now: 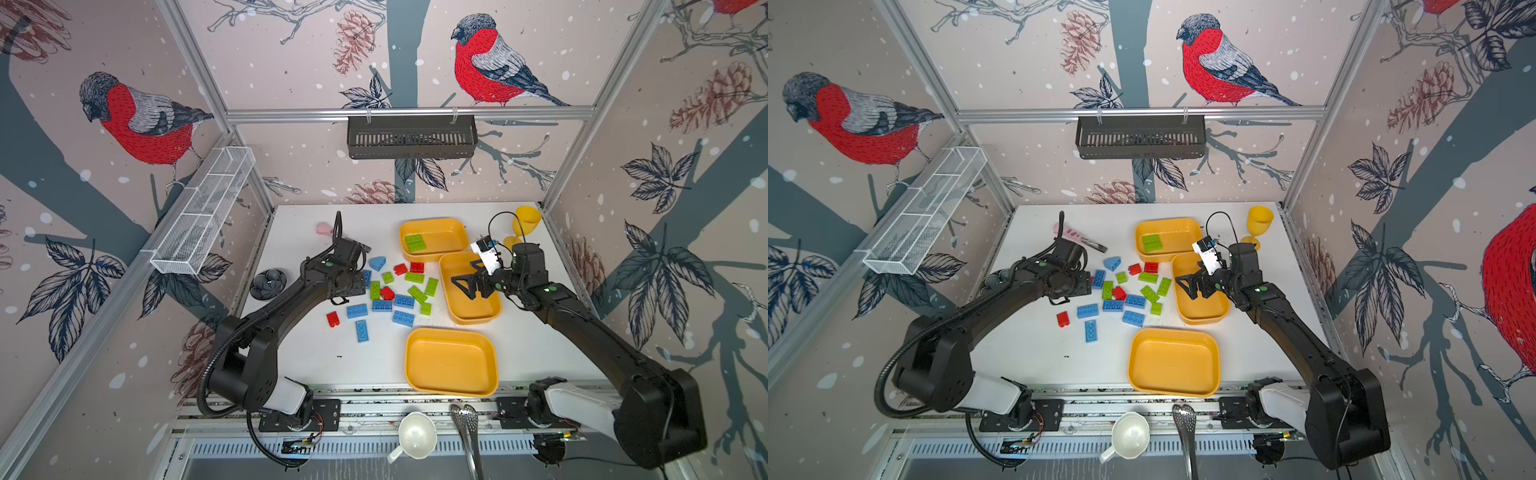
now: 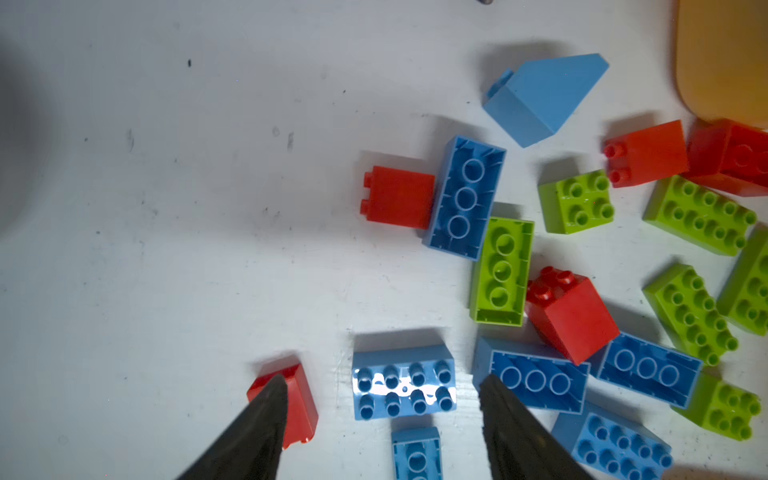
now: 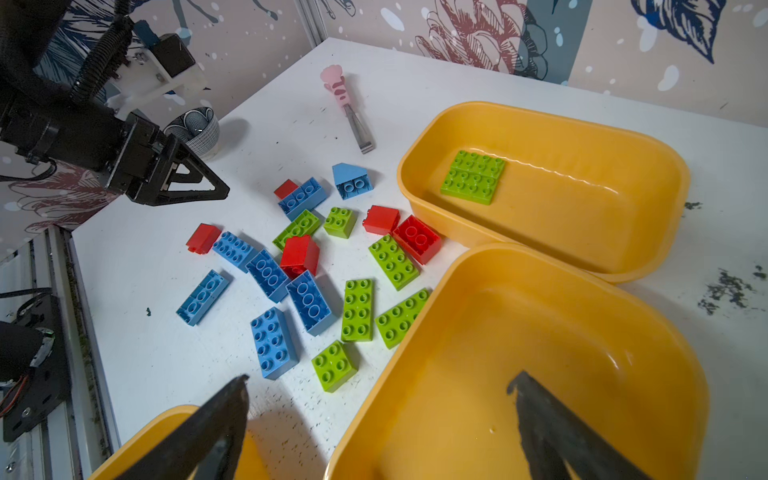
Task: Sort the legos into containers by color
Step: 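Move the left gripper down over a red 2x2 brick, then grasp the red brick with the left gripper and lift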
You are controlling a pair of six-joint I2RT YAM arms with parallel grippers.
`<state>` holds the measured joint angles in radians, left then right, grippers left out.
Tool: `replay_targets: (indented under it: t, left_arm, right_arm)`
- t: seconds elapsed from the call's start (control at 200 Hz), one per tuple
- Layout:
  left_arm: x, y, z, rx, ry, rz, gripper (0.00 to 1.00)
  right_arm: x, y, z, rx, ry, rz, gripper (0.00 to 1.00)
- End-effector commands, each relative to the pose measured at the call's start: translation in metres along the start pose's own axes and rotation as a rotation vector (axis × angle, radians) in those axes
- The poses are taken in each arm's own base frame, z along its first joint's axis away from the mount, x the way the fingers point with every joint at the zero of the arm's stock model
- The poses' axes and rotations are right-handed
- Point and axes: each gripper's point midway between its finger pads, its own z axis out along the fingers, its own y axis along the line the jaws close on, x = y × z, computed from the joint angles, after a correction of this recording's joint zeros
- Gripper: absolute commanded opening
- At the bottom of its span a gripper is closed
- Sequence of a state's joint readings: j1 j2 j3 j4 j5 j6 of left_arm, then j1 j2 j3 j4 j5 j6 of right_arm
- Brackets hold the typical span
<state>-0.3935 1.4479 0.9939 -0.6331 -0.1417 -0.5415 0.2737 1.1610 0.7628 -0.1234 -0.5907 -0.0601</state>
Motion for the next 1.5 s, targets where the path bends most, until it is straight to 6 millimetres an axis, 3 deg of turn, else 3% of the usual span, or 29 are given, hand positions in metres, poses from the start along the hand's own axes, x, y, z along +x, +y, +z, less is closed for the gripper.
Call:
replay_targets:
  t: [0.0,0.17,0.41,0.645,0.851,1.001,1.146,1.241,1.326,1.496]
  left_arm:
    - [0.015,0.027,0.006,-0.076,0.007,-0.146,0.71]
    - [0.033,0.045,0.017,-0.101,0.032,-0.192,0.66]
    - [0.065,0.049,0.04,-0.075,0.107,-0.201,0.56]
    - [0.08,0.059,0.049,-0.093,0.129,-0.196,0.44]
    - [0.069,0.054,0.046,-0.063,0.106,-0.176,0.36]
    - [0.048,0.044,0.032,-0.039,0.08,-0.141,0.35]
    - [0.015,0.013,0.012,0.078,0.054,-0.09,0.35]
    - [-0.011,-0.018,-0.006,0.168,0.003,-0.038,0.35]
    - [-0.038,-0.057,-0.027,0.25,-0.065,0.048,0.36]
    - [-0.051,-0.141,-0.038,0.403,-0.062,0.18,0.36]
  right_arm:
    - [0.001,0.006,-0.001,-0.023,0.01,-0.022,1.0]
    - [0.005,0.007,-0.002,-0.021,0.021,-0.021,0.99]
    - [0.009,0.006,-0.001,-0.012,0.034,-0.022,1.0]
    - [0.012,0.005,0.0,-0.008,0.049,-0.022,0.99]
    - [0.012,0.004,0.001,-0.006,0.055,-0.017,0.99]
    - [0.01,0.003,0.002,-0.005,0.056,-0.019,0.99]
    - [0.008,0.0,0.003,0.011,0.055,-0.026,1.0]
    - [0.003,-0.014,0.0,0.085,0.046,-0.008,1.0]
    - [0.0,-0.023,-0.002,0.114,0.03,0.011,0.99]
    - [-0.005,-0.033,-0.008,0.125,0.002,0.047,0.99]
